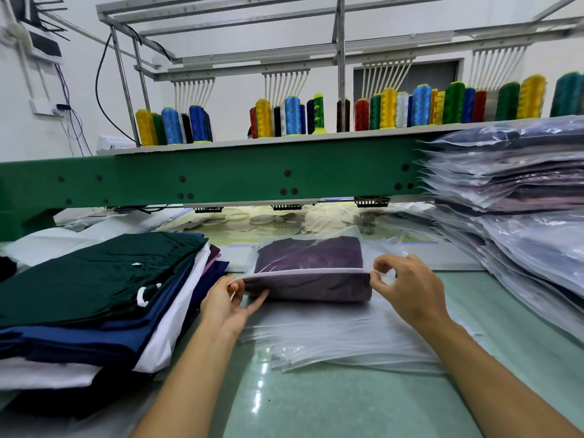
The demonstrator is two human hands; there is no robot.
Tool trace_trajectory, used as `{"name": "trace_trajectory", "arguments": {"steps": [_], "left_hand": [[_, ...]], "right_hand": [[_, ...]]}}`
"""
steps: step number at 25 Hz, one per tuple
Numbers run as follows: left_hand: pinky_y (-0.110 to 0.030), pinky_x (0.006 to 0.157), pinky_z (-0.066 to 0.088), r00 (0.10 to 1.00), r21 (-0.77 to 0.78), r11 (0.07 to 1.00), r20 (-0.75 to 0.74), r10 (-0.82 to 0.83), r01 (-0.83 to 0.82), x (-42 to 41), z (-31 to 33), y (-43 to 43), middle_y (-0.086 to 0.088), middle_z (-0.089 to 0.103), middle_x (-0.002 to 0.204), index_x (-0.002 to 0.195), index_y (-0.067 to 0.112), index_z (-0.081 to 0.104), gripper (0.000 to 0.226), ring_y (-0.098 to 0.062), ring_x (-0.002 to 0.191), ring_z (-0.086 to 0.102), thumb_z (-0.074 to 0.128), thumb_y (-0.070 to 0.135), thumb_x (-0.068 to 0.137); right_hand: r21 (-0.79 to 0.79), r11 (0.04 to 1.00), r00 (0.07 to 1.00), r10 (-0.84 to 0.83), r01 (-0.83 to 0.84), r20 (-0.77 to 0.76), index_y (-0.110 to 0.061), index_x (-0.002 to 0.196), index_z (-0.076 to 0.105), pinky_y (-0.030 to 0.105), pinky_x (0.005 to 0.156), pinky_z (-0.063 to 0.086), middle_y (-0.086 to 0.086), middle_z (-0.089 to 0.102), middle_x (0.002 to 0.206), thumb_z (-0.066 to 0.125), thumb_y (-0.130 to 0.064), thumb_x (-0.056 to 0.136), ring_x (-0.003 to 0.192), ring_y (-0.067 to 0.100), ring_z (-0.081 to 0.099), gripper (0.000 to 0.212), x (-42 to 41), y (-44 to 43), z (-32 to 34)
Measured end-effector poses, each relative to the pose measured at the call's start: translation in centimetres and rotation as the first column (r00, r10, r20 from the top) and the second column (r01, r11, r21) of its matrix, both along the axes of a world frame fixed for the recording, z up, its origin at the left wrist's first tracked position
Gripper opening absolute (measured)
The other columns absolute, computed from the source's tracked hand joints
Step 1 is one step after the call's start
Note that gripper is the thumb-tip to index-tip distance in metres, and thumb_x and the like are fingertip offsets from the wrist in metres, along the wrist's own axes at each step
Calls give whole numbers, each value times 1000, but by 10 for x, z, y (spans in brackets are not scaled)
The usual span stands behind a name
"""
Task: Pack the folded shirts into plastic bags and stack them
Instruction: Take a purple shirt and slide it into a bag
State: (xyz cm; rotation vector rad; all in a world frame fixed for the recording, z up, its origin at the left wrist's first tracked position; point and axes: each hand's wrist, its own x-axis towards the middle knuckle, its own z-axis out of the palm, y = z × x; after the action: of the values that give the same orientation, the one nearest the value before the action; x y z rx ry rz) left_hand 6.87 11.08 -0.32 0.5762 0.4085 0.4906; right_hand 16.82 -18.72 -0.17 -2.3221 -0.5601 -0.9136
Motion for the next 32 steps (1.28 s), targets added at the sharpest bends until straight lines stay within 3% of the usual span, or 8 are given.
{"name": "trace_trajectory", "arguments": {"steps": [8,12,15,20,24,27,30,32], "left_hand": [[-70,94,48,993,-138,984,29,115,-110,2,1,-3,-8,48,79,112,6,52,15,-15,73,54,56,9,97],[-64,101,47,995,-106,990,50,-86,91,4,8,-42,-20,45,119,129,11,40,63,-35,111,52,66,53,90],[-65,97,49,978,19,980,-65,-198,200,18,17,-86,-20,46,135,140,18,41,82,-40,119,49,75,61,79],[-63,67,57,945,165,983,-326,-18,75,47,41,-121,-24,57,122,132,8,39,62,-43,100,62,70,8,79],[-56,90,56,909,429,903,-373,187,-10,59,38,-115,-19,60,126,139,11,40,52,-39,107,62,49,-2,89],[-45,86,60,915,585,811,-325,238,-3,62,41,-98,-14,67,115,131,16,54,47,-34,99,67,38,-4,91],[-27,48,55,958,644,765,-216,187,-5,58,63,-92,-10,70,97,109,22,65,55,-23,67,70,27,-13,88],[-32,56,58,970,701,712,-204,135,48,58,82,-91,-11,72,101,111,20,66,59,-26,72,72,25,-14,86]], "right_hand": [[149,988,999,40,-42,11,-29,79,53,26,48,39,-11,59,59,70,-26,84,56,8,55,18,0,4,-2],[240,968,996,62,-74,59,-28,77,43,25,46,37,-9,51,58,69,-20,79,58,8,56,28,-4,11,2],[265,954,988,117,-139,100,-29,75,43,22,49,36,-9,49,61,70,-16,73,61,8,51,29,-11,17,3],[338,873,933,356,-352,53,-25,69,52,37,56,46,-6,55,62,58,-16,68,61,15,53,11,-24,25,4],[341,824,882,471,-453,34,-25,68,54,38,57,47,-8,57,61,53,-17,70,60,14,54,9,-28,30,4],[409,857,944,329,-313,34,-29,74,56,29,59,44,-12,58,67,57,-16,79,70,9,55,13,-24,31,6],[527,838,978,201,-142,-56,-29,79,57,29,63,46,-13,61,72,61,-13,85,73,8,58,18,-14,28,8],[549,835,973,155,-36,-172,-29,84,56,33,63,48,-11,65,78,60,-19,88,74,12,61,11,-5,26,12]]}}
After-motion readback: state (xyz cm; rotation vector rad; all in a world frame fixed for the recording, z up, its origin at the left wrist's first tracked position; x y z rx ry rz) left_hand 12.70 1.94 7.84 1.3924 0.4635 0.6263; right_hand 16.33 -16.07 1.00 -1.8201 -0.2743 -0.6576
